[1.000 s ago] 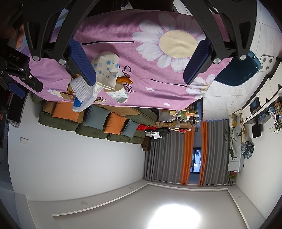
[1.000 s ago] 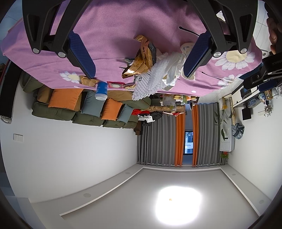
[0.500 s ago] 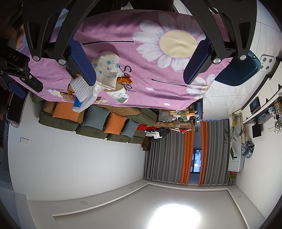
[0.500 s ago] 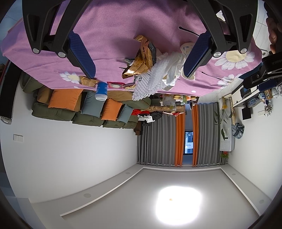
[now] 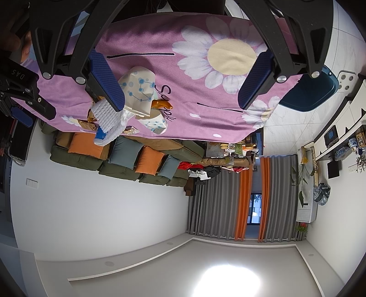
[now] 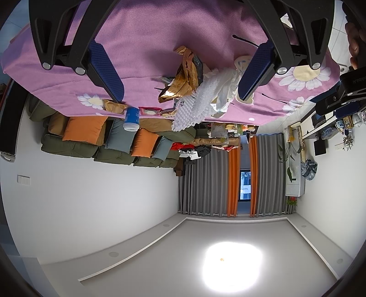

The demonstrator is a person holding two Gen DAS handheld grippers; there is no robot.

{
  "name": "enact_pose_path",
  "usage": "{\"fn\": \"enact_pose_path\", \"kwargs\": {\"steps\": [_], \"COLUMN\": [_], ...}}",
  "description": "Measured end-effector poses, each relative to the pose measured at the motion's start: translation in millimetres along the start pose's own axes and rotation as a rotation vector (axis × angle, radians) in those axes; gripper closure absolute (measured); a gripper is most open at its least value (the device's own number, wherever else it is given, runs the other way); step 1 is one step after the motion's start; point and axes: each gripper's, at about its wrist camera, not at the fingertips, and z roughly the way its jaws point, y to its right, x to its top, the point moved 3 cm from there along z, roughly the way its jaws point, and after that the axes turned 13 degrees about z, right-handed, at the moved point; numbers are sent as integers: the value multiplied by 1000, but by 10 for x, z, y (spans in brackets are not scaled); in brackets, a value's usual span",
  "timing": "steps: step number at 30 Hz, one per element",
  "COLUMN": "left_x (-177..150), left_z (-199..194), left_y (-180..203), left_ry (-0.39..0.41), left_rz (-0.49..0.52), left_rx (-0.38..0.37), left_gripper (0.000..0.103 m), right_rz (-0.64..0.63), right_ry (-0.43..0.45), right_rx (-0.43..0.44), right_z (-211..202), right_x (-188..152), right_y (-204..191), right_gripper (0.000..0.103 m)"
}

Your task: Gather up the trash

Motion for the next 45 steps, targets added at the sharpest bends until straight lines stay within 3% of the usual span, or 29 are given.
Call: {"fn": "enact_pose_path", "kwargs": {"steps": [23,37,45], "left_x": [13,34,-35], "left_z": [182,626,898], "left_y": [186,673,951], "left_ry": [-33,-95,-142], "left_rz": [52,167,229], "left_rx": [-50,-159,-180], "left_gripper": [6,6,6], "right_rz": [35,81,99], "right_ry": [-32,-105,-147], "right_rx": [6,-3,11], "right_z": [75,335,500], "right_x": [10,8,12], "right_y": [64,238,323], "right_gripper": [7,7,7]}}
